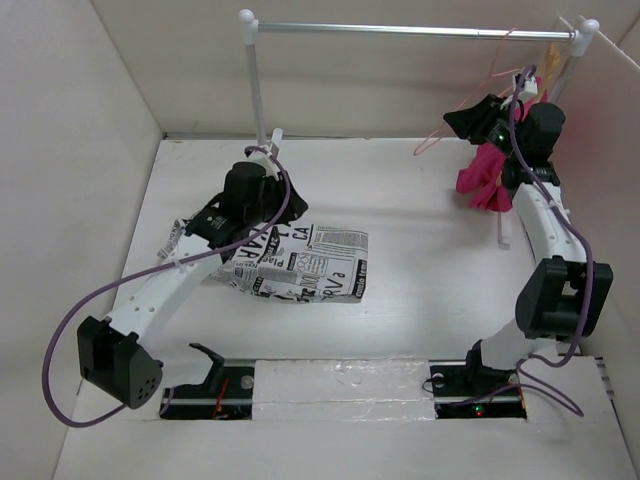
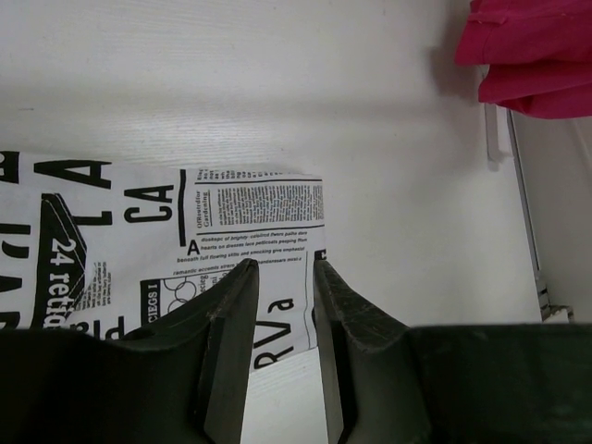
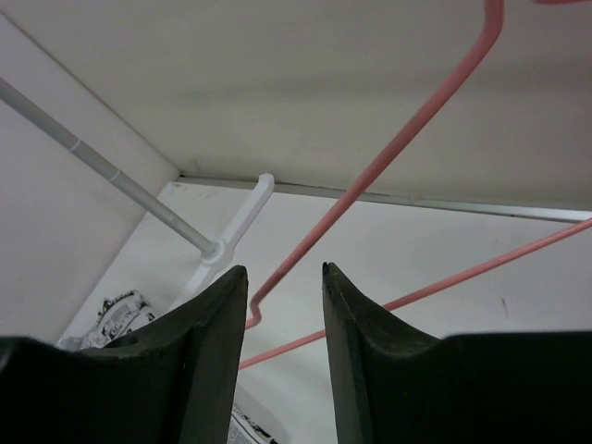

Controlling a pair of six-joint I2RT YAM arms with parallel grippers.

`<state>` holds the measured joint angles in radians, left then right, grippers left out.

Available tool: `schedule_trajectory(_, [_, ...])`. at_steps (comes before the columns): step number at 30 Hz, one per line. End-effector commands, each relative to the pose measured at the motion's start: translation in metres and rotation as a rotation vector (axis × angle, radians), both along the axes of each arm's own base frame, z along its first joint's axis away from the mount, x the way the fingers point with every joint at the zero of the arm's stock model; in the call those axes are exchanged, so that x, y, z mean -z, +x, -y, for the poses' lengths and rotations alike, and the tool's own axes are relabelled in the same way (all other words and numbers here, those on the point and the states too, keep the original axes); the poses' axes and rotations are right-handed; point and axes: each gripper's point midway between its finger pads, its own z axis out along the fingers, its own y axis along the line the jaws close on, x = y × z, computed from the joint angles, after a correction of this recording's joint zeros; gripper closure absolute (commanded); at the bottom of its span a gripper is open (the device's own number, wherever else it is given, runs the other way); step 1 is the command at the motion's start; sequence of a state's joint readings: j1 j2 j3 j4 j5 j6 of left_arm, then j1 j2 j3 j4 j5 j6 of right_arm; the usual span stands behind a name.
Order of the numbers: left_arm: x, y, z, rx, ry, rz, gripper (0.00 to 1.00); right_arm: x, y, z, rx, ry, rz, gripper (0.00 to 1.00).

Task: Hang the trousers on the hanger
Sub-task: Grab a hanger with the right arm, then place trousers on hanger

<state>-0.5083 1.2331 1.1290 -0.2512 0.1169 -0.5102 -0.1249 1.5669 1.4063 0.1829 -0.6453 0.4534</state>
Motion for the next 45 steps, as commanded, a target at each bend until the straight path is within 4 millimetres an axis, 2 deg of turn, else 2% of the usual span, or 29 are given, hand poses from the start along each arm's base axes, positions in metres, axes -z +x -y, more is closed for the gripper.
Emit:
schedule_trajectory(1, [-0.027, 0.007, 0.006, 0.011, -0.044, 0.051, 0.73, -0.015, 0.004, -0.003, -0.031, 0.039, 0.085, 0.57])
schedule_trajectory(5, [-0.037, 0.013, 0.007, 0.018, -0.028, 0.068, 0.74, -0.006, 0.008, -0.014, -0.084, 0.113, 0.098, 0.53])
schedule_trajectory(6, [-0.046, 0.015, 0.008, 0.017, -0.031, 0.086, 0.74, -0.007, 0.007, -0.015, -0.095, 0.141, 0.100, 0.54])
schedule_trajectory(7, [-0.046, 0.018, 0.009, 0.017, -0.025, 0.084, 0.74, -0.010, 0.007, -0.016, -0.102, 0.147, 0.112, 0.58])
schedule_trajectory(8, [-0.047, 0.019, 0.010, 0.021, -0.025, 0.085, 0.74, -0.008, 0.008, -0.017, -0.107, 0.149, 0.107, 0.70])
schedule_trajectory(11, [-0.055, 0.022, 0.014, 0.032, -0.032, 0.096, 0.74, -0.013, 0.006, -0.020, -0.107, 0.136, 0.106, 0.87])
schedule_trajectory(14, [-0.075, 0.026, 0.025, 0.082, -0.059, 0.119, 0.72, -0.018, -0.001, -0.019, -0.094, 0.084, 0.105, 0.96])
schedule_trajectory(16, [-0.124, 0.031, 0.038, 0.119, -0.107, 0.199, 0.69, -0.026, -0.009, -0.019, -0.093, 0.039, 0.120, 1.00])
schedule_trajectory(17, [-0.115, 0.032, 0.043, 0.137, -0.104, 0.169, 0.68, -0.030, -0.012, -0.019, -0.093, 0.038, 0.126, 1.00])
schedule_trajectory(18, [-0.147, 0.034, 0.047, 0.150, -0.136, 0.225, 0.68, -0.027, -0.017, -0.020, -0.103, 0.031, 0.122, 1.00])
schedule_trajectory(20, [-0.155, 0.041, 0.059, 0.192, -0.150, 0.216, 0.67, -0.032, -0.029, -0.019, -0.101, 0.026, 0.128, 1.00])
schedule_trajectory(21, [-0.178, 0.041, 0.063, 0.204, -0.181, 0.255, 0.67, -0.030, -0.033, -0.020, -0.109, 0.017, 0.124, 1.00])
schedule_trajectory(23, [-0.179, 0.046, 0.077, 0.240, -0.193, 0.248, 0.66, -0.019, -0.045, -0.025, -0.144, 0.004, 0.100, 1.00])
schedule_trajectory(24, [-0.192, 0.042, 0.083, 0.259, -0.212, 0.273, 0.66, -0.013, -0.049, -0.026, -0.155, -0.009, 0.093, 1.00])
schedule_trajectory(25, [-0.194, 0.041, 0.102, 0.295, -0.212, 0.281, 0.64, 0.009, -0.058, -0.030, -0.184, -0.027, 0.055, 1.00])
schedule_trajectory(26, [-0.194, 0.041, 0.102, 0.296, -0.212, 0.281, 0.64, 0.009, -0.058, -0.030, -0.185, -0.027, 0.055, 1.00])
schedule_trajectory(27, [-0.187, 0.042, 0.114, 0.320, -0.205, 0.271, 0.64, 0.020, -0.062, -0.031, -0.195, -0.031, 0.025, 1.00])
schedule_trajectory(29, [-0.191, 0.034, 0.136, 0.370, -0.219, 0.285, 0.61, 0.044, -0.071, -0.037, -0.221, -0.066, -0.010, 1.00])
schedule_trajectory(30, [-0.183, 0.036, 0.148, 0.391, -0.217, 0.271, 0.60, 0.057, -0.076, -0.037, -0.228, -0.070, -0.053, 1.00])
schedule_trajectory(32, [-0.184, 0.026, 0.172, 0.429, -0.221, 0.293, 0.55, 0.077, -0.090, -0.042, -0.249, -0.106, -0.083, 1.00])
schedule_trajectory(34, [-0.174, 0.028, 0.193, 0.429, -0.203, 0.308, 0.53, 0.094, -0.106, -0.056, -0.280, -0.116, -0.123, 1.00])
schedule_trajectory(35, [-0.173, 0.016, 0.210, 0.456, -0.202, 0.316, 0.52, 0.114, -0.115, -0.062, -0.295, -0.114, -0.164, 1.00])
schedule_trajectory(36, [-0.160, 0.022, 0.220, 0.427, -0.174, 0.312, 0.52, 0.116, -0.124, -0.071, -0.322, -0.113, -0.161, 1.00])
schedule_trajectory(37, [-0.159, 0.021, 0.229, 0.423, -0.169, 0.325, 0.51, 0.123, -0.131, -0.075, -0.335, -0.106, -0.175, 1.00])
schedule_trajectory(38, [-0.154, 0.013, 0.242, 0.437, -0.158, 0.331, 0.51, 0.140, -0.139, -0.076, -0.334, -0.081, -0.225, 1.00])
schedule_trajectory(39, [-0.139, 0.022, 0.249, 0.391, -0.125, 0.323, 0.51, 0.138, -0.145, -0.081, -0.339, -0.079, -0.203, 1.00])
schedule_trajectory(41, [-0.129, 0.023, 0.258, 0.363, -0.103, 0.318, 0.51, 0.144, -0.155, -0.089, -0.360, -0.066, -0.218, 1.00])
schedule_trajectory(42, [-0.113, 0.032, 0.261, 0.318, -0.070, 0.302, 0.52, 0.149, -0.161, -0.089, -0.360, -0.060, -0.228, 1.00])
schedule_trajectory(45, [-0.088, 0.043, 0.266, 0.272, -0.036, 0.255, 0.55, 0.154, -0.172, -0.096, -0.382, -0.050, -0.242, 1.00])
